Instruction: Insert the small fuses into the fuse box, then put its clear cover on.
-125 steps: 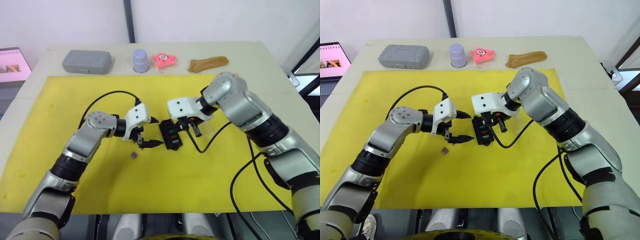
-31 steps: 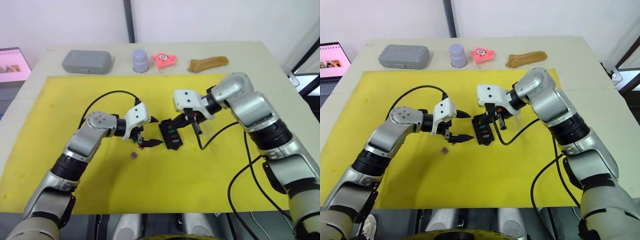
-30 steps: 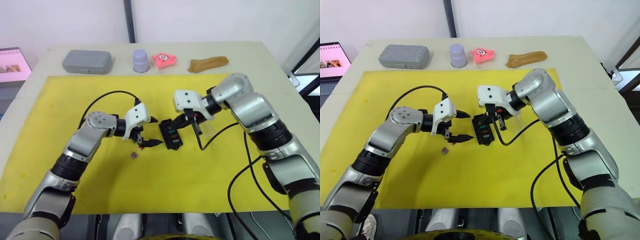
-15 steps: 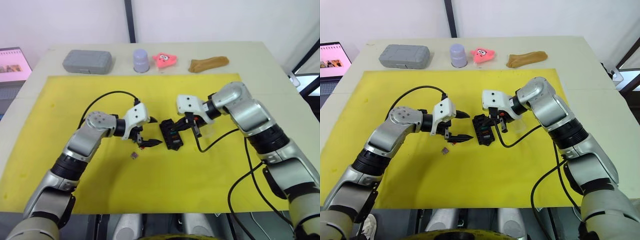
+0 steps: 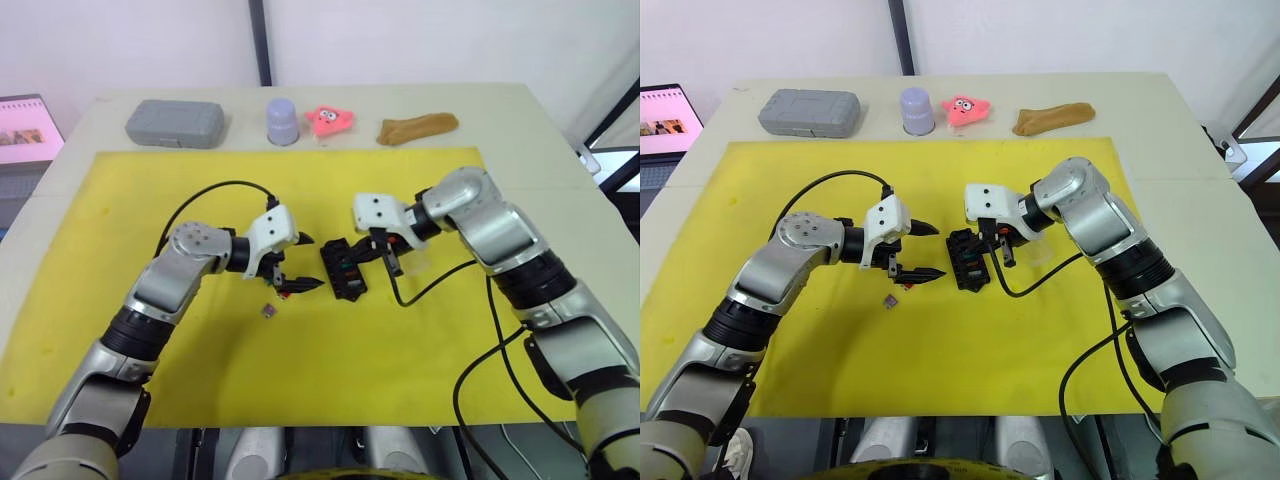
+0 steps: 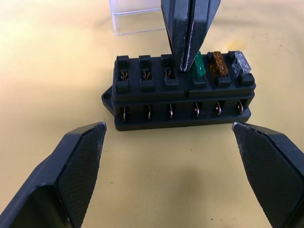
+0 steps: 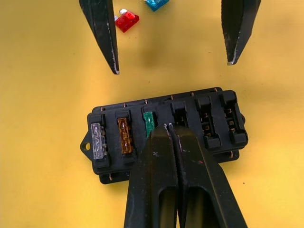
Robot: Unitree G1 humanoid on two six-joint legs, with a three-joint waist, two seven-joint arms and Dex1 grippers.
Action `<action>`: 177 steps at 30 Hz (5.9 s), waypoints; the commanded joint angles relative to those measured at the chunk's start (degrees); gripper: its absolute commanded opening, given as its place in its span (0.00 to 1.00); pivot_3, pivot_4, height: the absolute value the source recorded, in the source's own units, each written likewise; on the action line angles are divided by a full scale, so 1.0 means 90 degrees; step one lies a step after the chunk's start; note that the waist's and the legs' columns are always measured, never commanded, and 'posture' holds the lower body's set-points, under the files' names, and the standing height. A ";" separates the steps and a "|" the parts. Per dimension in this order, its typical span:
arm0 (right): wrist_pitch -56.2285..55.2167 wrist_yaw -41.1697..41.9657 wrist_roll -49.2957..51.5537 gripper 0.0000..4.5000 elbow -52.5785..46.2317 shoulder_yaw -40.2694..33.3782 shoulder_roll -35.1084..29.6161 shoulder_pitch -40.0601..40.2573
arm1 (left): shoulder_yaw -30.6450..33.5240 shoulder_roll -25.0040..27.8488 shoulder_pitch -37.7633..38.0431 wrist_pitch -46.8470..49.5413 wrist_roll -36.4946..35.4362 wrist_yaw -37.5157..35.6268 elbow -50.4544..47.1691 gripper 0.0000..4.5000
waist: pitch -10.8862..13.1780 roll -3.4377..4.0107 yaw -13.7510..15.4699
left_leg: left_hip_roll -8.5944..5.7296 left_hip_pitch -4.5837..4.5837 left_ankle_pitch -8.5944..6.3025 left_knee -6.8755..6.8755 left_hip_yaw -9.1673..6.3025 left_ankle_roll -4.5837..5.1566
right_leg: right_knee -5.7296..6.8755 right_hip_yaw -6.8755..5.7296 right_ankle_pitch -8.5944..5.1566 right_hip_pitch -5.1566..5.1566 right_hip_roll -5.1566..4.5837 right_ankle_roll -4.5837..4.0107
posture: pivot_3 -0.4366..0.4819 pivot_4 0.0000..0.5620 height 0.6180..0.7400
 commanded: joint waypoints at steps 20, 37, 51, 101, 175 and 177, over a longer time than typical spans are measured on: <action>0.0437 -0.0042 0.0467 0.01 -0.0806 -0.0320 -0.0281 0.0105 | 0.0149 0.0026 -0.0079 -0.0086 -0.0032 -0.0037 -0.0190 1.00 | 0.0000 0.0000 0.0003 | 0.0000 -0.0002 0.0000 -0.0001 0.0000 0.0000 | 0.0000 0.0000 0.0000 -0.0002 0.0000 0.0000 | 0.48 0.27 1.00; -0.0179 -0.0150 -0.0061 0.01 -0.0222 0.0076 -0.0303 0.0378 | 0.0144 0.0071 -0.0048 -0.0054 -0.0015 -0.0033 -0.0255 1.00 | 0.0000 0.0000 0.0002 | 0.0000 0.0003 0.0000 0.0000 0.0000 0.0000 | 0.0000 0.0000 0.0000 0.0003 0.0001 0.0000 | 0.48 0.27 1.00; -0.0444 -0.0140 -0.0329 0.01 -0.0266 0.0190 -0.0319 0.0529 | 0.0184 0.0093 -0.0019 -0.0042 -0.0031 -0.0002 -0.0266 1.00 | -0.0002 -0.0002 0.0004 | 0.0001 0.0011 0.0000 0.0000 0.0000 0.0000 | 0.0000 0.0000 0.0000 0.0013 0.0002 0.0000 | 0.48 0.27 1.00; 0.1512 -0.1431 0.2689 0.99 -0.3259 -0.2803 -0.1898 0.2237 | 0.1934 0.2214 0.0788 0.2472 -0.2205 -0.1668 0.0722 1.00 | 0.0019 0.0022 -0.0004 | 0.0013 0.0000 -0.0010 -0.0007 0.0005 0.0017 | 0.0002 0.0001 0.0000 -0.0005 0.0011 -0.0001 | 0.48 0.27 1.00; 0.2566 -0.2906 0.2948 1.00 -0.4488 -0.1733 -0.1531 0.1310 | 0.0177 0.0110 -0.1379 0.3171 -0.0575 -0.3150 0.4950 0.02 | 0.0008 0.0014 0.0140 | -0.0016 0.0009 -0.0006 0.0007 -0.0002 0.0013 | 0.0002 -0.0003 0.0000 0.0018 -0.0006 0.0001 | 0.48 0.27 1.00; 0.2559 -0.2908 0.2947 1.00 -0.4485 -0.1729 -0.1529 0.1310 | 0.0194 0.0111 -0.1378 0.3164 -0.0568 -0.3136 0.4956 0.02 | 0.0008 0.0014 0.0140 | -0.0015 0.0009 -0.0006 0.0006 -0.0003 0.0013 | 0.0002 -0.0003 0.0000 0.0018 -0.0005 0.0001 | 0.48 0.27 1.00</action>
